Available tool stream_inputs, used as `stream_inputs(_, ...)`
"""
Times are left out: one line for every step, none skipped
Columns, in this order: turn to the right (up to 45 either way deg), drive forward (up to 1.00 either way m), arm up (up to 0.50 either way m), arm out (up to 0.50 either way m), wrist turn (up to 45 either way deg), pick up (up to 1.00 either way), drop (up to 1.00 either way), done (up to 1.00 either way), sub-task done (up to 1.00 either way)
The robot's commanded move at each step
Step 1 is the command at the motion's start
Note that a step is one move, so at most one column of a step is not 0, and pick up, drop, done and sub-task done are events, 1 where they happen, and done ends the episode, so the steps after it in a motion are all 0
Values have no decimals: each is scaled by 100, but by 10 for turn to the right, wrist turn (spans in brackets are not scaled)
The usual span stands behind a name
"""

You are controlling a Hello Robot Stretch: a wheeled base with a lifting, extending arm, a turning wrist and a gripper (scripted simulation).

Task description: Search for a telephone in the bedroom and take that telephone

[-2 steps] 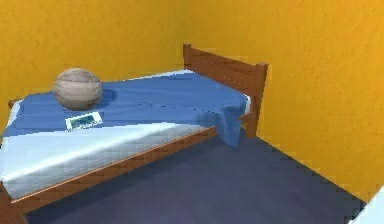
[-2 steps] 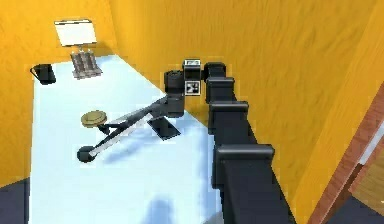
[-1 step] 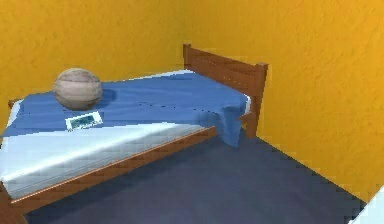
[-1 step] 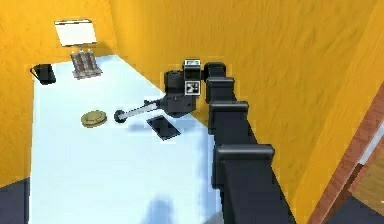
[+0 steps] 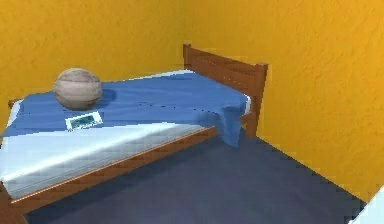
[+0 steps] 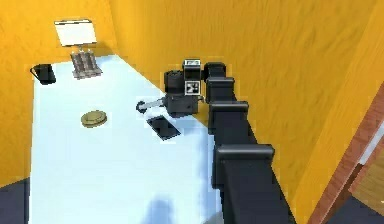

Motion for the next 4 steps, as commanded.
stream_inputs(0,0,-12,0,0,0,0,0,0)
stream_inputs(0,0,0,0,0,100,0,0,0)
stream_inputs(0,0,10,0,0,0,0,0,0)
stream_inputs(0,0,0,0,0,0,0,100,0)
